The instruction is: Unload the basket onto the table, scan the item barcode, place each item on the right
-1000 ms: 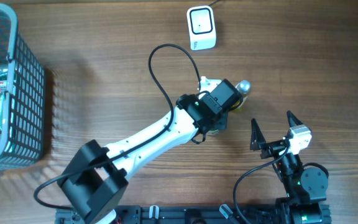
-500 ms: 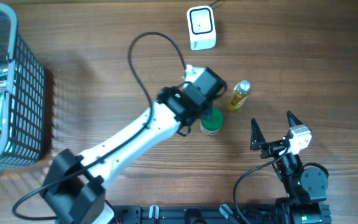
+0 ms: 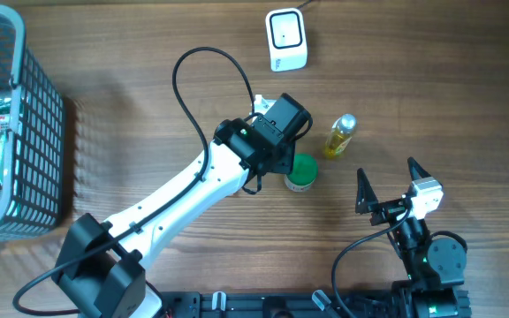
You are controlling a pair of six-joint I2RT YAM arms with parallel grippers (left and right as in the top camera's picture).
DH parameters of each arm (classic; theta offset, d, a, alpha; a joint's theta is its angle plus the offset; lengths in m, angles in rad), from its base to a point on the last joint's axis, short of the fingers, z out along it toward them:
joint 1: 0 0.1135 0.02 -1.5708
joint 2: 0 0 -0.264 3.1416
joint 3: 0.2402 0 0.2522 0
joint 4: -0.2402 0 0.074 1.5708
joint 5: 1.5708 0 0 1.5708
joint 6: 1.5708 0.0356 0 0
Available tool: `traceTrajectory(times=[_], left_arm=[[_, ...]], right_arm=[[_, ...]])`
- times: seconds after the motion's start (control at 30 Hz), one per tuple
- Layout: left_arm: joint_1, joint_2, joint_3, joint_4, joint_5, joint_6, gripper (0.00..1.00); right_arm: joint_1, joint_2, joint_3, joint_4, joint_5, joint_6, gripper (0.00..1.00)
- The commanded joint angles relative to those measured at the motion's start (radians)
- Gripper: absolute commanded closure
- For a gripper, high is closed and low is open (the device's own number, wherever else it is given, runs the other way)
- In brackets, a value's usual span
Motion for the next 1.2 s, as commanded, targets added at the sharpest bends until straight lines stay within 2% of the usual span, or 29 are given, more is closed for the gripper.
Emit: traceTrajectory(times=[0.0, 0.07, 0.23, 0.37, 0.53, 0.7, 0.93, 1.07, 1.17], left_arm=[[-0.014, 0.03, -0.006, 0.0, 0.014, 0.005, 0.41], [-0.026, 0.058, -0.006, 0.005, 0.049, 0.005, 0.43], [-0.049, 0.151, -0.006, 0.003, 0.056, 0.001, 0.58], [-0.05, 0.19, -0.006, 0.014, 0.06, -0.006, 0.57], [-0.071, 0.192, -0.006, 0.047, 0.156, -0.006, 0.56], [-0.105, 0.191, -0.006, 0.123, 0.178, -0.006, 0.57], [-0.08, 0.15, -0.003, 0.183, 0.252, -0.005, 0.59], [-0.05, 0.108, -0.003, 0.171, 0.17, 0.002, 0.57], [0.057, -0.016, -0.003, 0.118, 0.119, 0.002, 0.54]], right_arm=[[-0.005, -0.003, -0.001, 0.004, -0.013, 0.004, 0.0], [-0.005, -0.003, -0.001, 0.003, -0.013, 0.004, 0.0], [-0.005, -0.003, -0.001, 0.004, -0.013, 0.004, 0.0], [-0.005, -0.003, -0.001, 0.004, -0.013, 0.004, 0.0], [-0.005, -0.003, -0.001, 0.003, -0.013, 0.004, 0.0], [-0.005, -0.003, -0.001, 0.004, -0.013, 0.004, 0.0], [-0.005, -0.003, -0.001, 0.004, -0.013, 0.004, 0.0], [-0.005, -0.003, -0.001, 0.004, -0.013, 0.004, 0.0], [-0.005, -0.003, -0.001, 0.004, -0.013, 0.004, 0.0]])
